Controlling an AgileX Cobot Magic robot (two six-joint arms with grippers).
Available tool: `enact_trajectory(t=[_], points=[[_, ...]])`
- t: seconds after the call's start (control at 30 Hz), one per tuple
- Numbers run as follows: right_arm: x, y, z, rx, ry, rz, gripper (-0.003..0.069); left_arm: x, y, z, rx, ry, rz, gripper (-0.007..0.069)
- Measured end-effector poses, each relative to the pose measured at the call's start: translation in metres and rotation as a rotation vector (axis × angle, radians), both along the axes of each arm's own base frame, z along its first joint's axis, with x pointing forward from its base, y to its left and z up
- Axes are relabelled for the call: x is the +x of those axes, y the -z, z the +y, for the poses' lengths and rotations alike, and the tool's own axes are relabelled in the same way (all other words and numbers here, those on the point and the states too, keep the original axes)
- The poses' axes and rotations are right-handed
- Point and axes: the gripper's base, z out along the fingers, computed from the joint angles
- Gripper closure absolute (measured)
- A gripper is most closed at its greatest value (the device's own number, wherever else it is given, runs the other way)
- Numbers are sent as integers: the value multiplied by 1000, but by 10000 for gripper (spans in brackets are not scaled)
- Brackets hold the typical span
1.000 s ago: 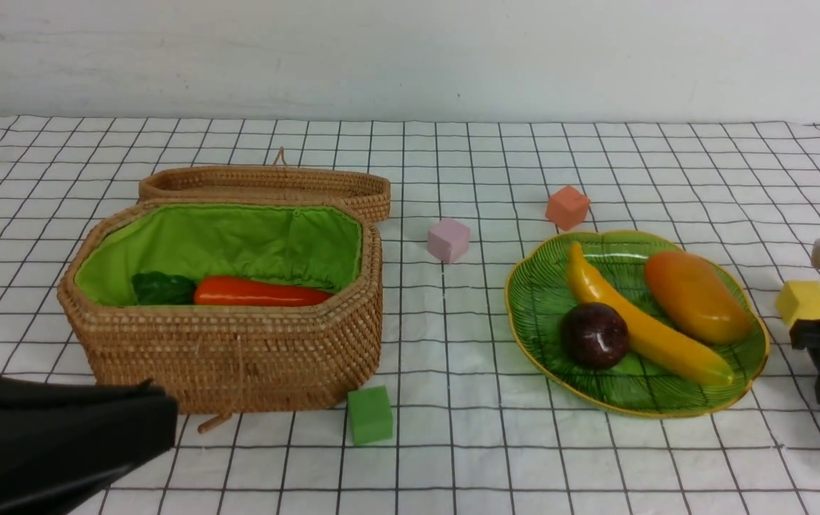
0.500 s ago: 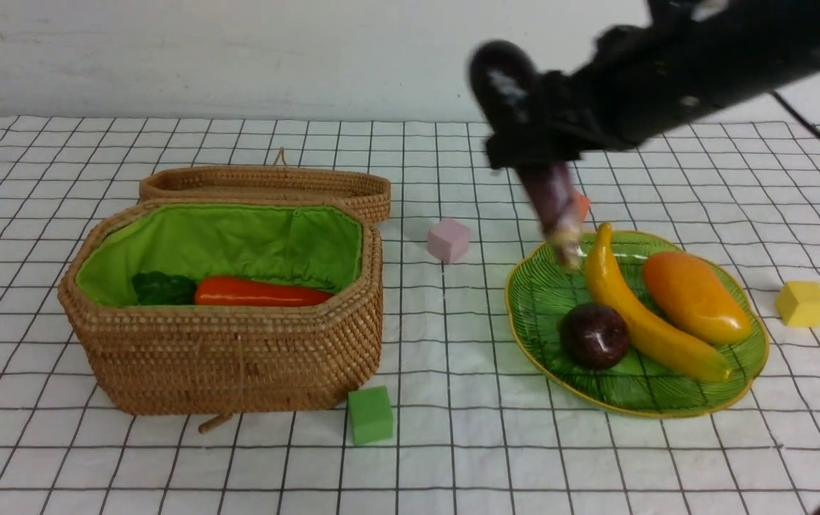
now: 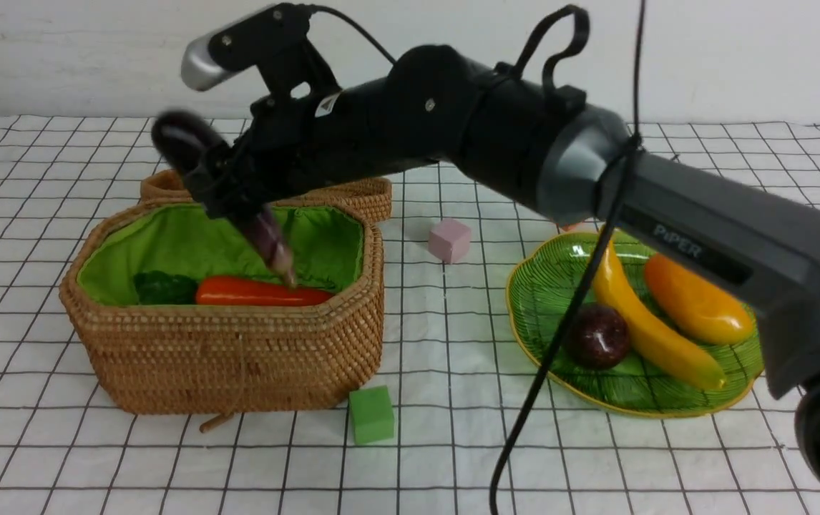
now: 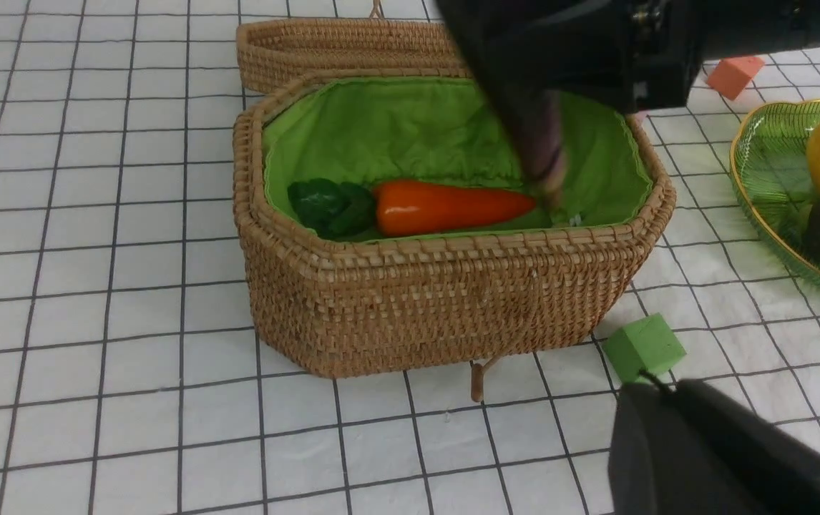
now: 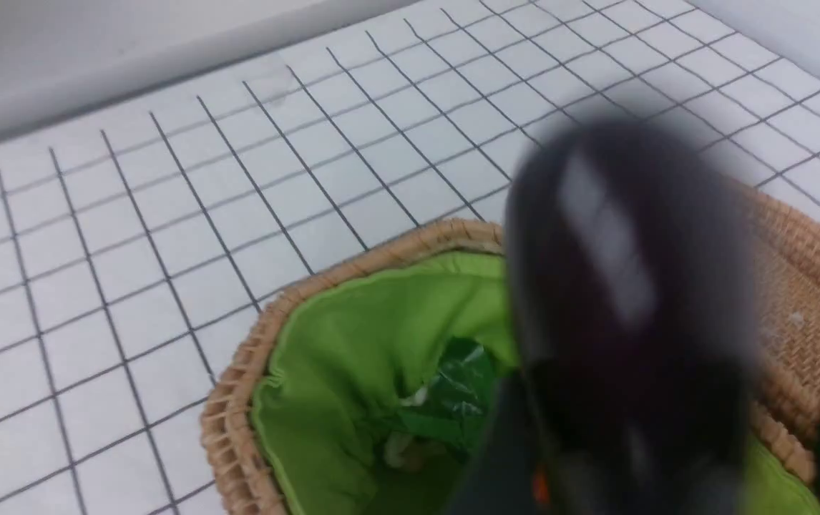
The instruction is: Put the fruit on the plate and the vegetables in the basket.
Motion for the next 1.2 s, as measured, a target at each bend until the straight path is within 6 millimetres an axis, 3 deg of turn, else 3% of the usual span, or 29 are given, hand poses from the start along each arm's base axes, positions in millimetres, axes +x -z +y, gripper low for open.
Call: enact_trajectory(t=[0.1,0.27,0.37,0.43,0.47,0.57,0.63,0.7,0.8,0.9,0.93,1.0,1.07,1.2], points=[[-2,-4,-2,-10,-15,5,-12,0,0,0,4,-2,6,600],[-27,-39,-19,-60,-99,90,44,0,0,0,8,2,4,599],[-58,-81,-52,-132,-120,222,179,-1,-2,-2,15,52,-38,599],[-77,-103,-82,-234,-91,307,312,-5,-2,-2,-9,101,-91,599],[-79,-107,-85,-238,-84,307,339,-7,-2,-1,-21,111,-108,599],[-92,-124,-117,-310,55,319,579,-19,14,2,-106,192,-209,599],[-103,-124,-132,-340,130,340,650,-27,31,5,-151,230,-253,599],[-109,-123,-141,-358,170,353,664,-31,39,6,-185,250,-277,599],[-150,-115,-178,-389,263,412,664,-41,71,11,-300,282,-319,599],[-192,-92,-211,-410,322,503,659,-45,98,11,-400,297,-319,599],[-195,-90,-213,-408,330,513,659,-46,98,11,-403,297,-323,599],[-229,-71,-238,-396,383,580,657,-46,113,11,-415,300,-325,599],[-251,-59,-254,-364,417,603,655,-45,119,10,-405,301,-326,596],[-275,-50,-272,-276,452,584,654,-44,129,8,-388,302,-309,594]])
